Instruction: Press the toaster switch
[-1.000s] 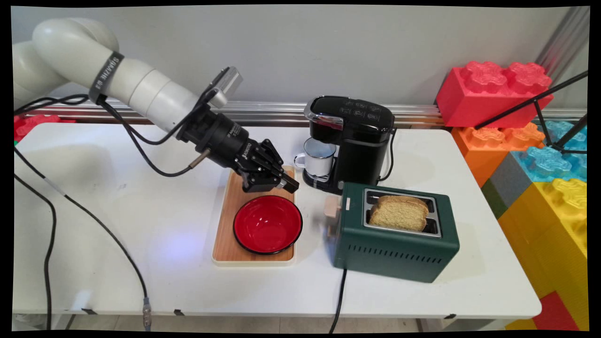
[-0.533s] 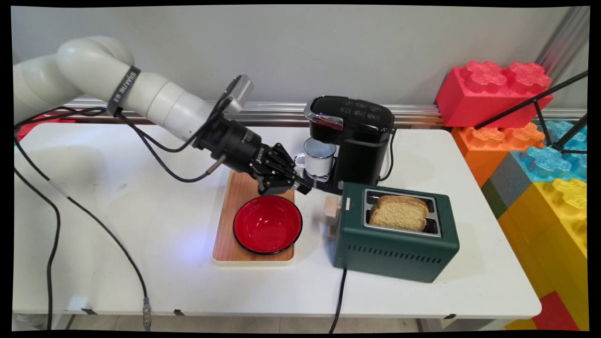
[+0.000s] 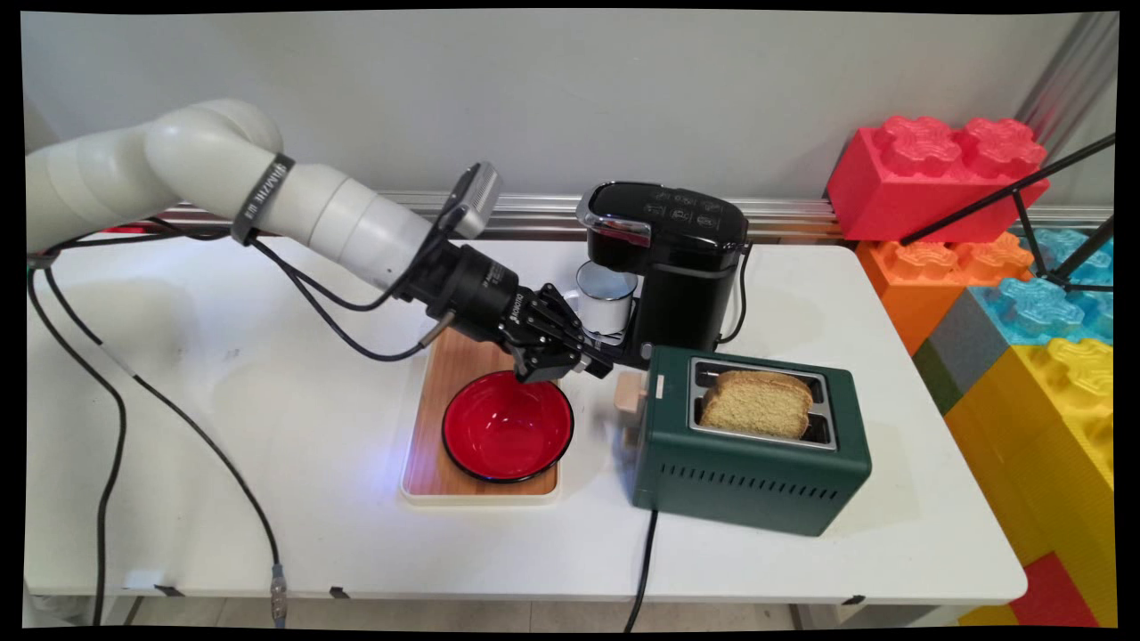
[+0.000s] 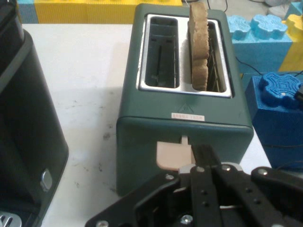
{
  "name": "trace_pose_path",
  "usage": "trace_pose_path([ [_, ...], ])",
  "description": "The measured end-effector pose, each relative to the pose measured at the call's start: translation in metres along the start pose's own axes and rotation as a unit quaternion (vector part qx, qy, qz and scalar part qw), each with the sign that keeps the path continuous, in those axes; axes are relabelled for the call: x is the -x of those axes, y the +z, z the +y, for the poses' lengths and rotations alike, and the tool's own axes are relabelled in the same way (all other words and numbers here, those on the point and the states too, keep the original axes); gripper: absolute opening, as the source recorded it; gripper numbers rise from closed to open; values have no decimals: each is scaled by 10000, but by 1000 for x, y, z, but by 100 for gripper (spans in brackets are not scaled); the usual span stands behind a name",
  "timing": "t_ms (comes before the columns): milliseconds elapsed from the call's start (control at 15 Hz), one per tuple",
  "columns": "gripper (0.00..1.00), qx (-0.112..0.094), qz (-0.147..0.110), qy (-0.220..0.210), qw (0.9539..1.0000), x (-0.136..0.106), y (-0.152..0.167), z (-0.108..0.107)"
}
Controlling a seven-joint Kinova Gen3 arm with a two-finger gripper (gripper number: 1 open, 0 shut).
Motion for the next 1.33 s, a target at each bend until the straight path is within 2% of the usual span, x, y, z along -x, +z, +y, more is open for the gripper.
trace_pose_path([
  [1333, 0, -105, -68, 173, 9998, 15, 45, -2],
])
